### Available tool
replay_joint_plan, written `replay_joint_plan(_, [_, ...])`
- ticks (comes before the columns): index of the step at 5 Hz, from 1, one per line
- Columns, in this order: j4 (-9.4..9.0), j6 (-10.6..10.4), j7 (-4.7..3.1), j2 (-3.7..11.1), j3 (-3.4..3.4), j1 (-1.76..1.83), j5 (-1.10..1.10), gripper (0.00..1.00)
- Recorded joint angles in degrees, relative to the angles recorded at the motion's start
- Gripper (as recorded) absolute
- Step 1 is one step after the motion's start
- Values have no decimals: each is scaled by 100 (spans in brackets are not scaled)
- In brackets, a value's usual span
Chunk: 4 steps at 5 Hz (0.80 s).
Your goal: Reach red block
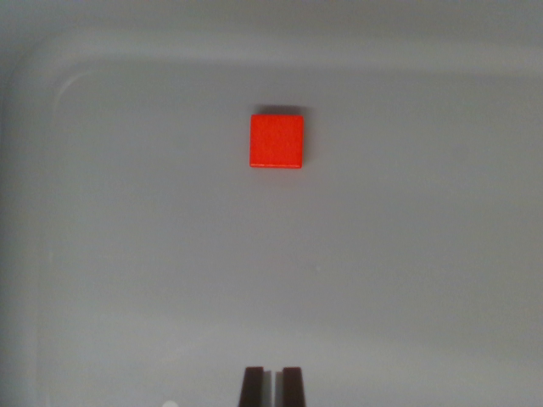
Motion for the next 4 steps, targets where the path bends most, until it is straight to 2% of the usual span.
replay_joint_plan(1, [-6, -108, 1, 115, 0, 2, -11, 0])
replay_joint_plan(2, [-6, -108, 1, 115, 0, 2, -11, 0])
replay_joint_plan(3, [-14, -258, 3, 274, 0, 4, -27, 0])
replay_joint_plan(4, [-14, -258, 3, 274, 0, 4, -27, 0])
